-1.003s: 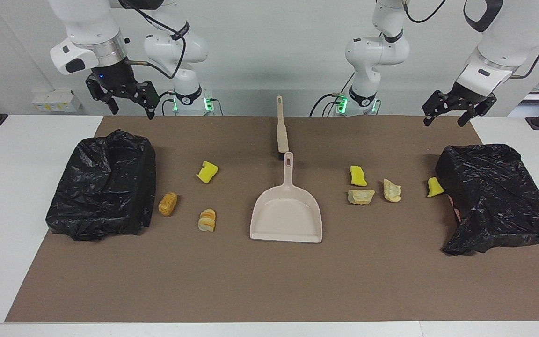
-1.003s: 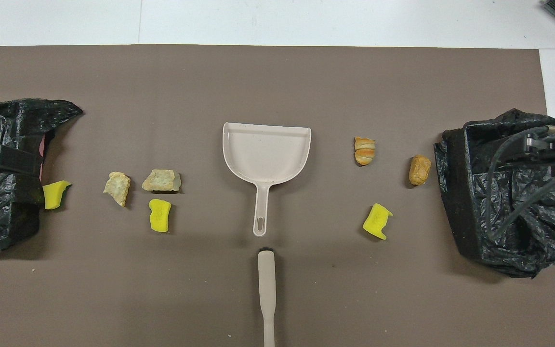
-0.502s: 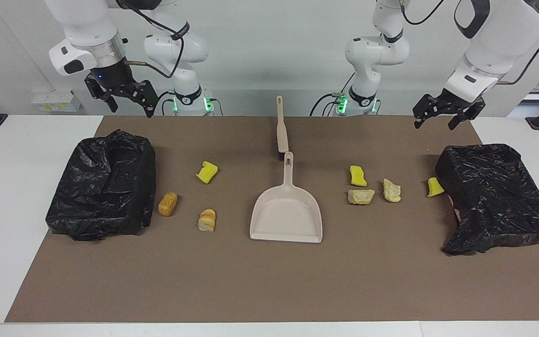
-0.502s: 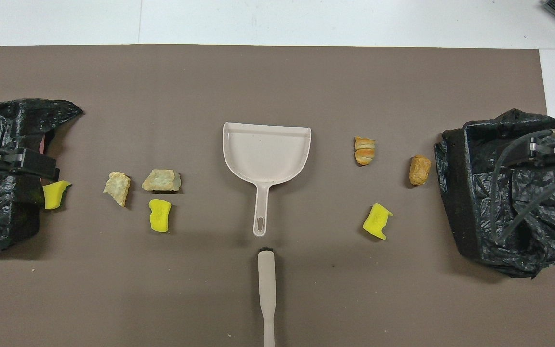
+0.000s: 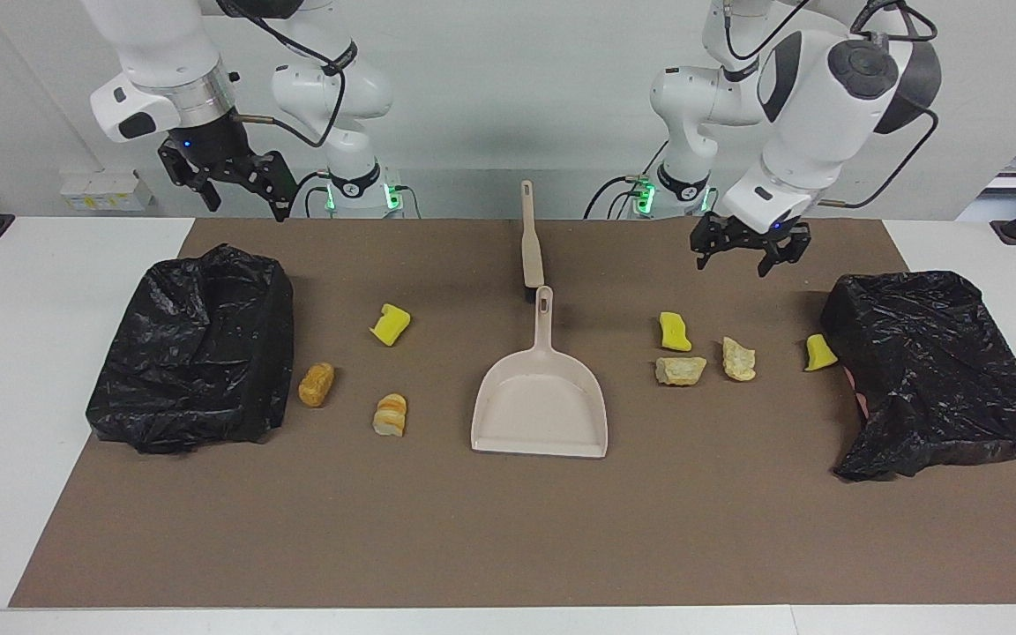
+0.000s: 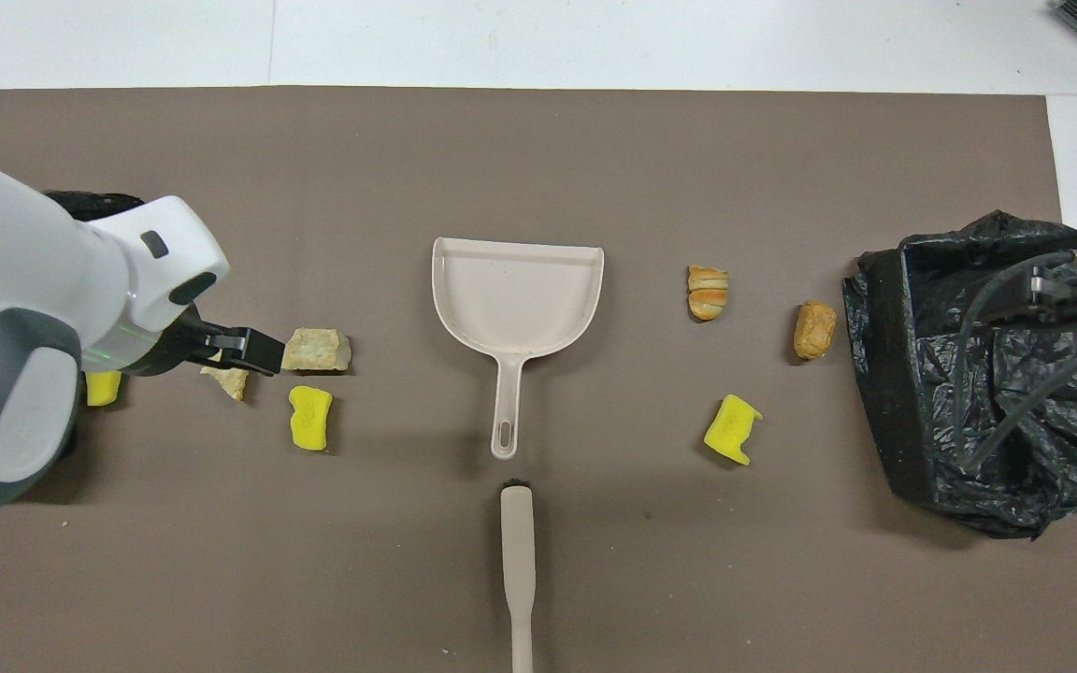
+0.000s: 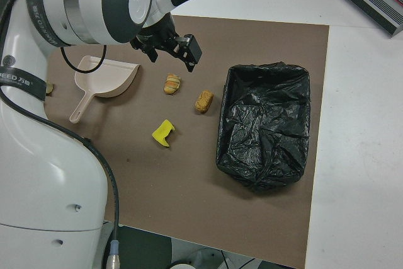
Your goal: Sweep and dump trash in bin
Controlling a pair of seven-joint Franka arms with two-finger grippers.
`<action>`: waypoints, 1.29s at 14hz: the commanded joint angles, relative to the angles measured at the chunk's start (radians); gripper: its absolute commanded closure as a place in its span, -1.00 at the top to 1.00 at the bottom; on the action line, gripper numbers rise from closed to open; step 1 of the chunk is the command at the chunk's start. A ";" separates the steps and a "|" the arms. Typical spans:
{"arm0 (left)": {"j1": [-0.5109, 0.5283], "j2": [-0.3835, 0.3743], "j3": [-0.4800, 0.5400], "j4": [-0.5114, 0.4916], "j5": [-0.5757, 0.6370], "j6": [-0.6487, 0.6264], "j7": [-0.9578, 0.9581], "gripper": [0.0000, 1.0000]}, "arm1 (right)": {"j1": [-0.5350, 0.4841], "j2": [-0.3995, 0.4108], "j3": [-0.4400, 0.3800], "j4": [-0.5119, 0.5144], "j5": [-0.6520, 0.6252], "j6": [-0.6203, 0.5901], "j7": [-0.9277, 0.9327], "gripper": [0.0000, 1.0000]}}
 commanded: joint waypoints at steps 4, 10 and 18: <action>-0.060 -0.101 0.015 -0.288 -0.011 0.157 -0.010 1.00 | 0.024 0.033 0.019 -0.019 -0.004 0.116 0.027 1.00; -0.215 -0.118 0.015 -0.474 -0.090 0.255 -0.029 1.00 | 0.214 0.202 0.019 -0.019 -0.009 0.291 0.240 1.00; -0.621 -0.169 0.015 -0.594 -0.091 0.429 -0.502 1.00 | 0.493 0.359 0.019 -0.036 0.079 0.431 0.521 1.00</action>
